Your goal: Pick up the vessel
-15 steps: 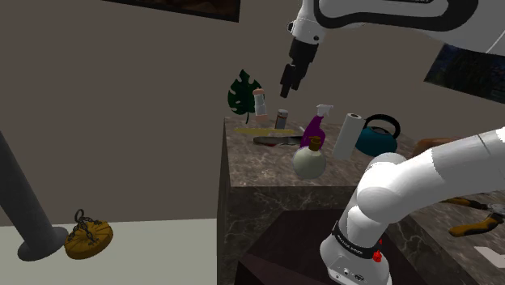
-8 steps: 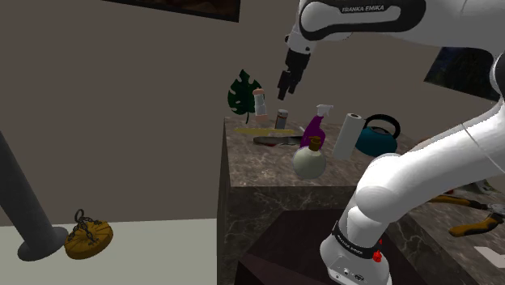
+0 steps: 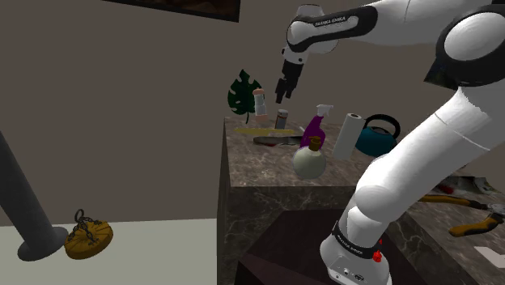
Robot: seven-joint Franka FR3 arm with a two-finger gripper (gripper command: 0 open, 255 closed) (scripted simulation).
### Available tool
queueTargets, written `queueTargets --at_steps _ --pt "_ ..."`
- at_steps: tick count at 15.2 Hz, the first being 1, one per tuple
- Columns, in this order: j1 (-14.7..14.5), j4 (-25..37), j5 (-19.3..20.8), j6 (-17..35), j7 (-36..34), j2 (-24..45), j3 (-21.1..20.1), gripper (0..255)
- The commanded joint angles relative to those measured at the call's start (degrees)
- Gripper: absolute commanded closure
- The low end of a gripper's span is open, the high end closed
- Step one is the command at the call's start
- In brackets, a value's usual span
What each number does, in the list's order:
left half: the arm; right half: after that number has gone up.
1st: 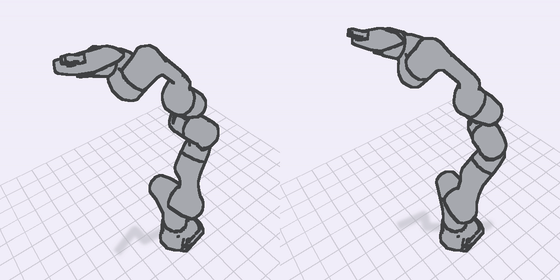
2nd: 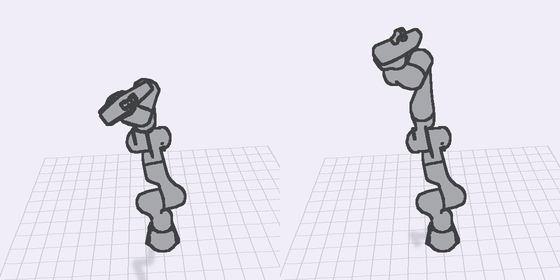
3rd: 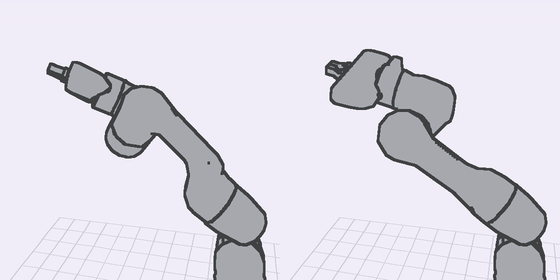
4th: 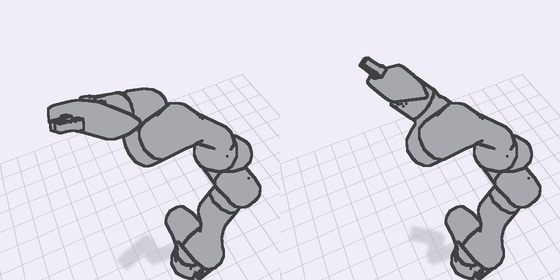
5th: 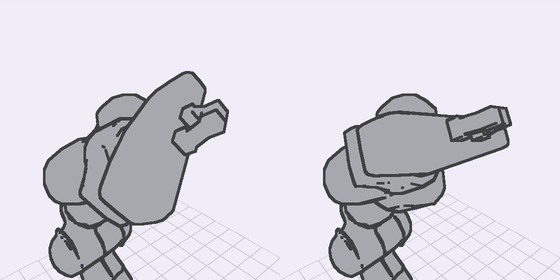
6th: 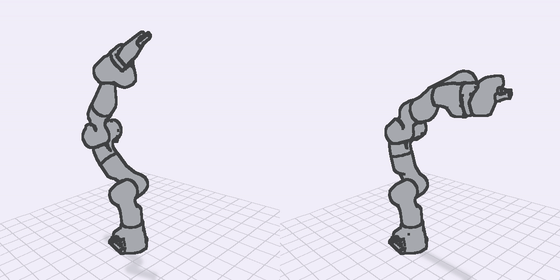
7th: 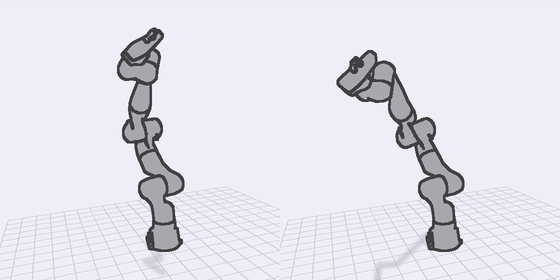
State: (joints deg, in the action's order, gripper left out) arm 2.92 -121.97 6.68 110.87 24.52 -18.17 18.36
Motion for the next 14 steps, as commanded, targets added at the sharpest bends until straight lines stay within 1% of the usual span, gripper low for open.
queueTargets --at_steps 1,4,8,11,14 --pt "0.3 2.5 -1.1 1.2 2.6 4.0 2.1 0" --pt "0.9 6.5 -3.6 2.6 6.3 10.3 4.6 0" --pt "2.4 12.9 -8.1 3.6 11.4 19.3 7.3 0" --pt "4.3 18.5 -12.0 3.5 15.2 26.4 8.5 0" --pt "7.0 24.9 -15.8 2.6 18.6 33.6 8.9 0"
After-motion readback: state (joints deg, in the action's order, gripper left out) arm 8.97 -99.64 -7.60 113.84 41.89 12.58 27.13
